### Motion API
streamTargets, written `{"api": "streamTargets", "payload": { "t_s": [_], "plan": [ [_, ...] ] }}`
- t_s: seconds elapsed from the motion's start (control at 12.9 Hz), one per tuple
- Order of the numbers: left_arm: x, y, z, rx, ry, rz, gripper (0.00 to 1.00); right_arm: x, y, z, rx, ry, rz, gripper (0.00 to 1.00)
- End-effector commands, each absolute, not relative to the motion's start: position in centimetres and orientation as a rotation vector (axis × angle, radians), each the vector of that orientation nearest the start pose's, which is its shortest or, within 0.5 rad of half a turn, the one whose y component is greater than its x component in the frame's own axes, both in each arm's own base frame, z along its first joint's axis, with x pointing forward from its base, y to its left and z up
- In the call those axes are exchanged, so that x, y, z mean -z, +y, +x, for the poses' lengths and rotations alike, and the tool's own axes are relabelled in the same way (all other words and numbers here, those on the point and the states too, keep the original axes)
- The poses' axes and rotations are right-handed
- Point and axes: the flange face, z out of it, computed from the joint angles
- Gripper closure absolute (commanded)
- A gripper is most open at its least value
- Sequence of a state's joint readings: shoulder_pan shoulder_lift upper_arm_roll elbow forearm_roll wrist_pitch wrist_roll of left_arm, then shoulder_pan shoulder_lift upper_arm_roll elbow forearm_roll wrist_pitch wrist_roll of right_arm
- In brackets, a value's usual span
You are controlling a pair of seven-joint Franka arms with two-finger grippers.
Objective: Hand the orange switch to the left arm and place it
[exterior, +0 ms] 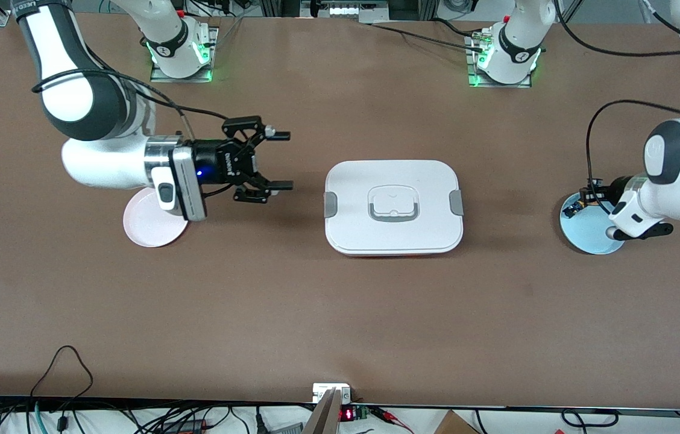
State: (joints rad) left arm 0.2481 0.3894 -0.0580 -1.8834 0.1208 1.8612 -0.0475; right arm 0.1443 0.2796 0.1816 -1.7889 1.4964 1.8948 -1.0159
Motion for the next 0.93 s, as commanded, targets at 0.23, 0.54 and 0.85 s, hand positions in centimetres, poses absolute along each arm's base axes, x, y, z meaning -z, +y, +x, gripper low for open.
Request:
{"api": "streamTargets", "payload": {
  "t_s": [0.23,0.54,0.85],
  "plan": [
    [-20.6,20.2,59.1,-0.659,-0.375,-2.992,1.0,-44.2,21.7,57.9,0.006,-0.566,-1.998,0.0],
    [-20.0,21.5,60.3,-0.544,-0.317,-3.006,0.99,-42.5,18.3,56.4,-0.378,-0.448,-2.259,0.0],
    [-18.5,21.6,60.2,-0.556,-0.264,-3.022,0.92,-41.4,16.6,55.5,-0.603,-0.316,-2.528,0.0]
  ]
}}
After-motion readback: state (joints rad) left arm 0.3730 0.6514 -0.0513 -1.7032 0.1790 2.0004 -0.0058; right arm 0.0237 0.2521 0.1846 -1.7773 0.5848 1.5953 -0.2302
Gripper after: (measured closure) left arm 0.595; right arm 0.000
